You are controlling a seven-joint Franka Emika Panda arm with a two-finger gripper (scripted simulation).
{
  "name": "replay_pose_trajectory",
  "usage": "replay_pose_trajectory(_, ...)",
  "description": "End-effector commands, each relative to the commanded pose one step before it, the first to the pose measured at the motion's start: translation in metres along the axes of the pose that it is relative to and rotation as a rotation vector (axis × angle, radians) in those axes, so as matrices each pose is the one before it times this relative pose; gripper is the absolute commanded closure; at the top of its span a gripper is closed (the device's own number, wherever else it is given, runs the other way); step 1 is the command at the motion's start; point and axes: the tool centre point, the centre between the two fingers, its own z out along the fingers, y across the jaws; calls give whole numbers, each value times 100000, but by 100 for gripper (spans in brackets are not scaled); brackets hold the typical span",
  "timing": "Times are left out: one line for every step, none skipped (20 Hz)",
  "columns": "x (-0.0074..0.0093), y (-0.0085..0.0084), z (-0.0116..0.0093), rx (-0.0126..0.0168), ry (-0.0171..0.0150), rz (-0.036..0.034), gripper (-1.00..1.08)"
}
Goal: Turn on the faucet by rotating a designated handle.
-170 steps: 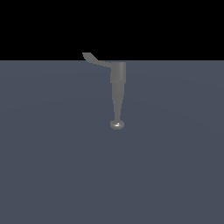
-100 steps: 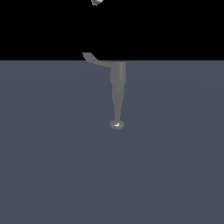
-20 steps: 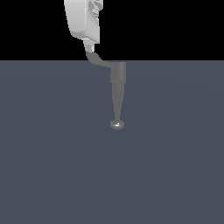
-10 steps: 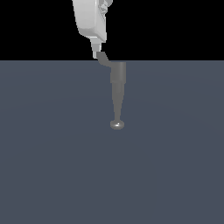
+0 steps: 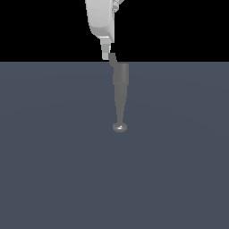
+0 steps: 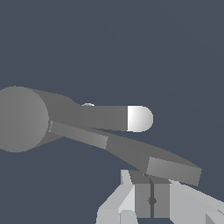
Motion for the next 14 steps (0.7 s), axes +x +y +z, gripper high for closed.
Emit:
replay_pose_trajectory(2295,37,108,-263,101,1492,108)
replay_pose_trajectory(658,20,25,-72,12,65,108)
replay_pose_trajectory(630,43,-12,0,0,0,108)
replay_pose_trajectory(677,6,46,-113,20,103,108)
replay_pose_trajectory(661,19,25,-71,13,65,108)
replay_pose_trajectory(661,18,24,-71,14,65,108)
replay_pose_trajectory(661,17,24,-71,14,65,108)
replay_pose_trajectory(652,22,14,-50,10,46,108)
replay_pose_trajectory(659,15,24,-71,15,65,108)
replay_pose_trajectory(658,13,24,-71,15,65,108)
replay_pose_trajectory(542,23,-9,0,0,0,108)
replay_pose_trajectory(0,0,0,0,0,0,108)
replay_pose_trajectory(-2557,-251,-308,775,-186,-3690,108)
replay_pose_trajectory(366,-267,16,-36,12,165,108)
